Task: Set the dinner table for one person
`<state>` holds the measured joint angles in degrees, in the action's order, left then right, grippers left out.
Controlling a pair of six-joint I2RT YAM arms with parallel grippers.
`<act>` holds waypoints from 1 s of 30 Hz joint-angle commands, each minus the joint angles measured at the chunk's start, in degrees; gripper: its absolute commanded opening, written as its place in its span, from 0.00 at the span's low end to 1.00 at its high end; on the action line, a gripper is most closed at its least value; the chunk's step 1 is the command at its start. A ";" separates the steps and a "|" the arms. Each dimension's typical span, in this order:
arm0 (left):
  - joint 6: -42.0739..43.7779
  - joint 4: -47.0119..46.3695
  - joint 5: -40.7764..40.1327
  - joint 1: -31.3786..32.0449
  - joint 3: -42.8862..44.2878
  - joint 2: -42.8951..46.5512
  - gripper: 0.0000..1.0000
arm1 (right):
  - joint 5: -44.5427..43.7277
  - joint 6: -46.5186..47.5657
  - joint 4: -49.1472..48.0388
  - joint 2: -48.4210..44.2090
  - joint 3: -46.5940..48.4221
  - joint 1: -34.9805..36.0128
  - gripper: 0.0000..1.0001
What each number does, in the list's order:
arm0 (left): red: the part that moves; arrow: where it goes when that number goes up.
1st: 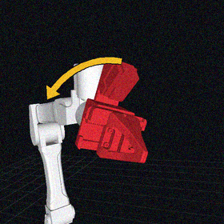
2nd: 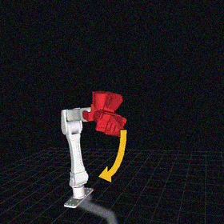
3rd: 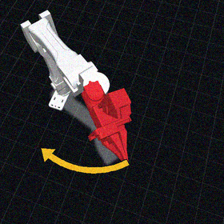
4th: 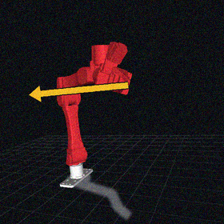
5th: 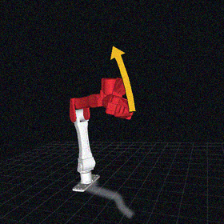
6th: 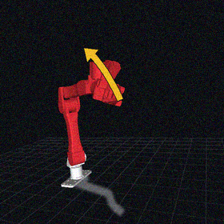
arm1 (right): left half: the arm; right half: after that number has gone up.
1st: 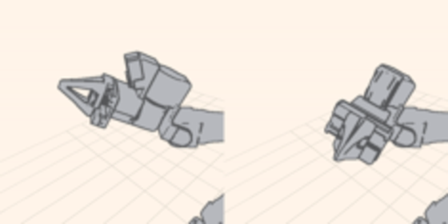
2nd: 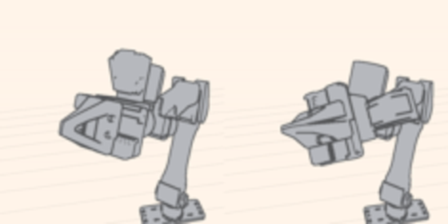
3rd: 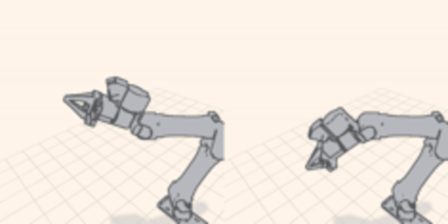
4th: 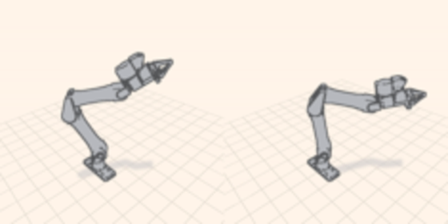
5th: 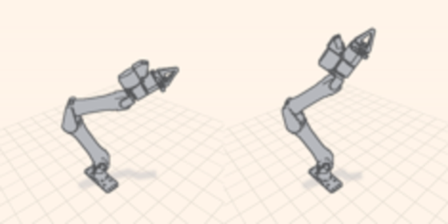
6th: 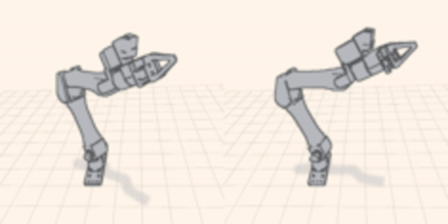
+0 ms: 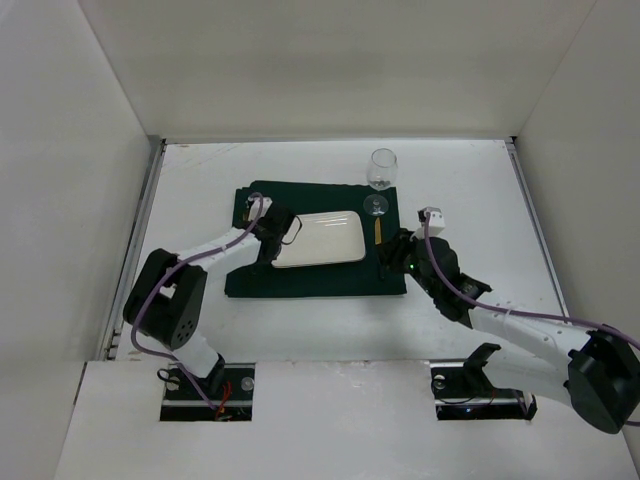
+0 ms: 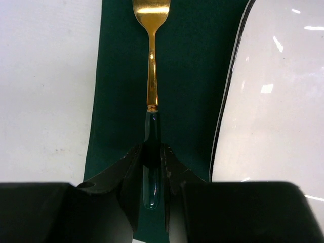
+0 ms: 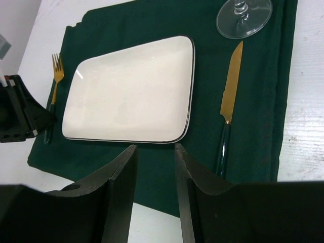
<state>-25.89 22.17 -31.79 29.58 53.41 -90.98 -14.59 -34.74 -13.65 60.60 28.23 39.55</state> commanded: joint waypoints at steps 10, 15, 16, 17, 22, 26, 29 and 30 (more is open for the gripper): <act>2.34 0.06 -1.87 -0.36 0.82 -2.53 0.21 | -0.09 -0.59 -2.87 0.22 -0.19 -1.18 0.41; 2.42 0.59 -4.33 0.69 0.47 -2.80 0.28 | -0.26 -0.50 -2.78 -0.13 -0.19 -1.01 0.41; 2.51 0.85 -4.59 0.69 0.73 -2.80 0.28 | -0.26 -0.76 -2.87 -0.30 -0.37 -1.27 0.41; 2.51 1.38 -5.12 0.78 0.99 -2.63 0.29 | -0.26 -0.85 -2.87 -0.22 -0.37 -1.45 0.41; 1.72 1.47 -7.23 1.04 1.79 1.76 0.33 | -0.35 -0.85 -2.96 -0.31 -0.45 -1.62 0.42; -0.55 0.77 -7.85 2.54 1.79 9.57 0.35 | -0.70 -1.03 -3.05 -0.57 -0.72 -1.72 0.41; -3.98 -0.37 -6.97 2.63 0.48 15.98 0.35 | -2.02 -1.47 -3.93 -1.44 -1.77 -2.41 0.28; -5.04 -1.60 -6.62 2.45 -0.75 18.53 0.35 | -2.37 -1.90 -3.75 -1.88 -1.95 -2.77 0.22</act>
<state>-27.31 22.00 -37.56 31.97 53.32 -79.40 -14.68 -35.70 -14.20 60.47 27.20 37.87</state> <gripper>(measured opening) 0.349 0.250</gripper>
